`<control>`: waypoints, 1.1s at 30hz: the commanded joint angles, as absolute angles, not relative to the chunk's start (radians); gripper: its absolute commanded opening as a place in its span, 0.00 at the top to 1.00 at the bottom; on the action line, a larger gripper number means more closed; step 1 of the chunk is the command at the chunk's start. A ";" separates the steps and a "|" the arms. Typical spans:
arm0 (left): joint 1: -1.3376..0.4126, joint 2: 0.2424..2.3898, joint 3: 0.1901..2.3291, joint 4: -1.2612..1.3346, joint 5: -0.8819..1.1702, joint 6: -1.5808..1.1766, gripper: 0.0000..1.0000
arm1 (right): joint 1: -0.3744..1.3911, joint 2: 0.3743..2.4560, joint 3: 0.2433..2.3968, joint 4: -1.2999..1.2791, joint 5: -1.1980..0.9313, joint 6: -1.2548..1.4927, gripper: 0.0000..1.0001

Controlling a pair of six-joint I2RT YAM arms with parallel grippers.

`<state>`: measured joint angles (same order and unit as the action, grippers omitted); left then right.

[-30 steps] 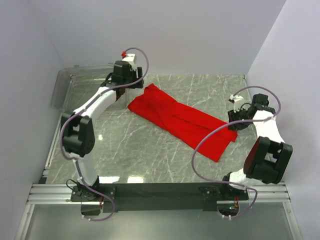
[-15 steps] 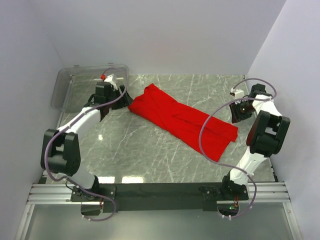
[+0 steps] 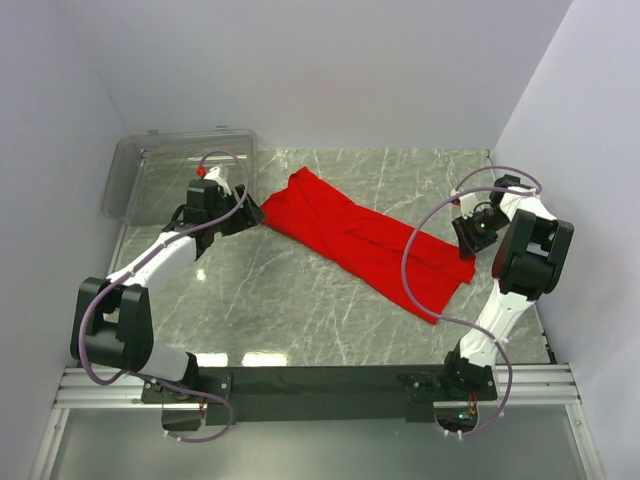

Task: Fold and stack the t-shirts
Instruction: Fold the tshirt

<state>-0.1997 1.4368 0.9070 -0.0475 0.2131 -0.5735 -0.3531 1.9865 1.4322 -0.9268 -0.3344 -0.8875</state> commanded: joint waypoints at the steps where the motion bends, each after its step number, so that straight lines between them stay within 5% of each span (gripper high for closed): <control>1: -0.199 1.404 0.897 -0.006 0.238 -0.598 0.28 | -0.345 1.983 1.417 -0.951 -0.342 -0.916 0.51; 12: -0.207 1.451 0.907 0.028 0.279 -0.617 0.29 | -0.334 2.037 1.417 -0.934 -0.301 -0.902 0.57; 18: -0.219 1.468 0.907 0.035 0.281 -0.626 0.30 | -0.334 1.974 1.343 -0.924 -0.324 -0.902 1.00; 33: -0.301 1.649 1.075 -0.023 0.253 -0.620 0.31 | -0.505 1.692 0.994 -0.788 -0.262 -0.718 1.00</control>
